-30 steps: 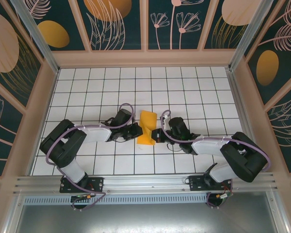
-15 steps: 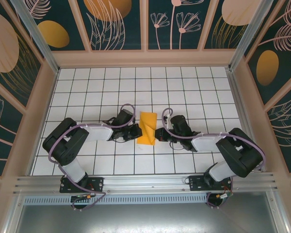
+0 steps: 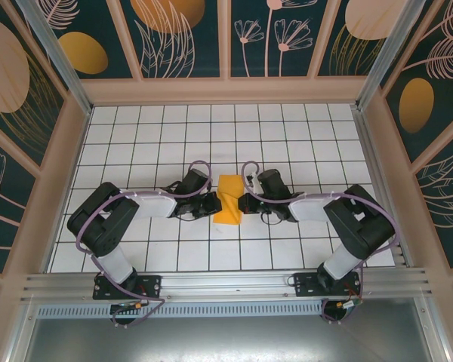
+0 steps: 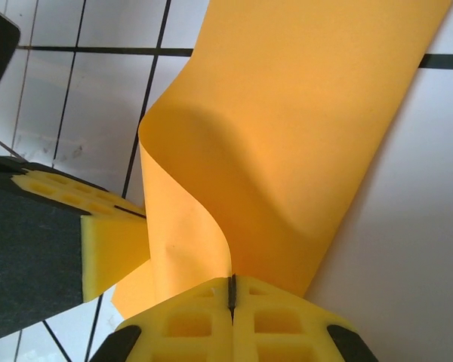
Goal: Fold a paper plane with a square sheet of paper (pick it up from the middle)
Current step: Fold the triangle a second time at the center of the table.
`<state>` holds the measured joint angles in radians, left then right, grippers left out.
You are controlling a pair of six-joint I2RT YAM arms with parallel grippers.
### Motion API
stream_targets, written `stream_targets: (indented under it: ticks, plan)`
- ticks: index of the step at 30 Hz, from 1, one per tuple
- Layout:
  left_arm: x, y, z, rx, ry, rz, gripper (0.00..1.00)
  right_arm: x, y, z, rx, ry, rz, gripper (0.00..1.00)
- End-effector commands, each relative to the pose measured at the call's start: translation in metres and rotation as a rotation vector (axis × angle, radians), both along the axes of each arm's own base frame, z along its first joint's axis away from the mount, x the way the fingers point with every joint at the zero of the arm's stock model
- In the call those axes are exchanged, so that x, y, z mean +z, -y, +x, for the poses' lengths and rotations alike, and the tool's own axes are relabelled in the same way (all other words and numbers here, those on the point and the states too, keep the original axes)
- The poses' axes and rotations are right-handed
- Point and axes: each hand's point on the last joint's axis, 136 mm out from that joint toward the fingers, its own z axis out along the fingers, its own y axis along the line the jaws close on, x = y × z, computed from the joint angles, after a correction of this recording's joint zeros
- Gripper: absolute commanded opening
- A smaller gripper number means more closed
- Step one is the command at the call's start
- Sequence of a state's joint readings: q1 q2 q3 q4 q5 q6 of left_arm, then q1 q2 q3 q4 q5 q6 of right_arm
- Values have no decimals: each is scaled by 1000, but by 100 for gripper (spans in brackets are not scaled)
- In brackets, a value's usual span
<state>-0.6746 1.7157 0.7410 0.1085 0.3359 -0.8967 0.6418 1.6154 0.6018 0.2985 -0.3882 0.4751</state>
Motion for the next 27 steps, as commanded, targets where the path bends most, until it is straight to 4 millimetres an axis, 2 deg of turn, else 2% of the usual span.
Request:
stream_targets:
  ticks: [1,10,17,24,27]
  plan:
    - [-19,-11,-6,-2,-30,83,8,-2,-2,5,41,8,-31,0]
    - [-18,-12,-6,-4,-29,90,8,-7,-5,10,81,-5,-60,0]
    - [-17,-12,-5,-2,-26,93,9,-10,1,10,46,-22,-84,0]
    - [-13,-10,-4,-8,-16,79,9,3,2,5,40,-9,-45,0]
    - [-13,-9,-4,-13,-18,76,9,3,1,7,43,-6,-52,0]
